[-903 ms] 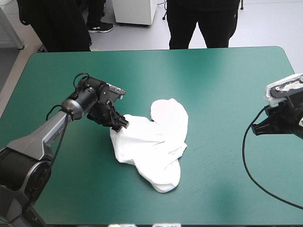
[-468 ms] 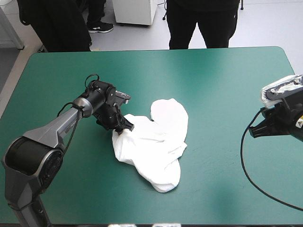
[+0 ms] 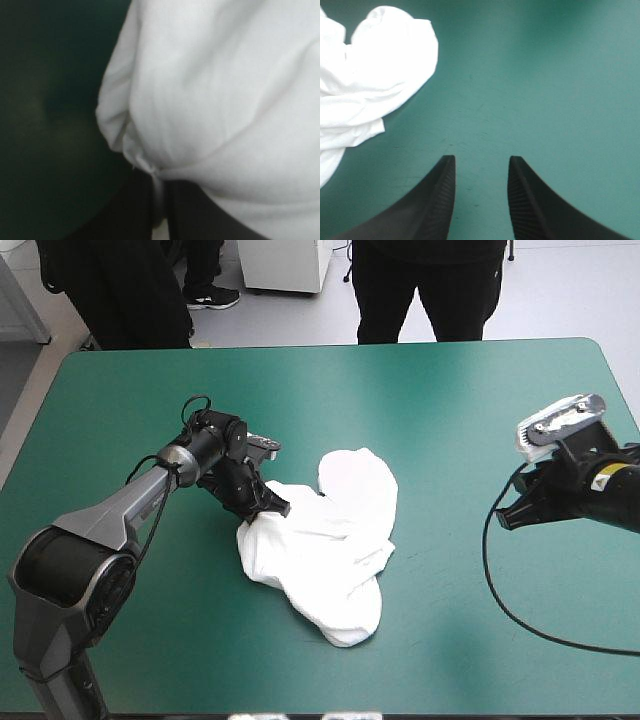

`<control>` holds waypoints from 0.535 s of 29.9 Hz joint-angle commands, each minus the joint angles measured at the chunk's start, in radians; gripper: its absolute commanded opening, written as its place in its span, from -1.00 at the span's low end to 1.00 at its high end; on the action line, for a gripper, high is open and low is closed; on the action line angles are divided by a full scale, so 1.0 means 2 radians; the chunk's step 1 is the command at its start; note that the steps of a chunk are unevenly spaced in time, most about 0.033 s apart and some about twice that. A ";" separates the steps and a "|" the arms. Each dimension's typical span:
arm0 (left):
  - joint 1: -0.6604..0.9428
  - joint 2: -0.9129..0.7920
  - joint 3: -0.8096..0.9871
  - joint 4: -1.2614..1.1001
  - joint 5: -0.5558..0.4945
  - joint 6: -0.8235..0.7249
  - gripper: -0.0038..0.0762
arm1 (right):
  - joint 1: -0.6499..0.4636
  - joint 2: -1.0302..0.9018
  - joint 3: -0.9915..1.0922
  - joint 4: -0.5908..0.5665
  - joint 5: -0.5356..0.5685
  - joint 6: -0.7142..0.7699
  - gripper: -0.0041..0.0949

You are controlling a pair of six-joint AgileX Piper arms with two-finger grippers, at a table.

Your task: Fold the cloth

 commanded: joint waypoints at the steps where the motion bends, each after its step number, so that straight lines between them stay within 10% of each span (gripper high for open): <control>1: -0.001 0.000 -0.001 0.007 -0.034 -0.004 -0.95 | 0.000 0.036 -0.013 0.058 -0.035 -0.027 -0.22; 9: -0.001 0.000 -0.001 0.007 -0.029 -0.004 -0.95 | 0.016 0.148 -0.048 0.125 -0.041 -0.067 -0.11; 16: -0.001 0.000 -0.001 0.007 -0.029 -0.003 -0.95 | 0.127 0.246 -0.117 -0.003 -0.052 -0.034 0.01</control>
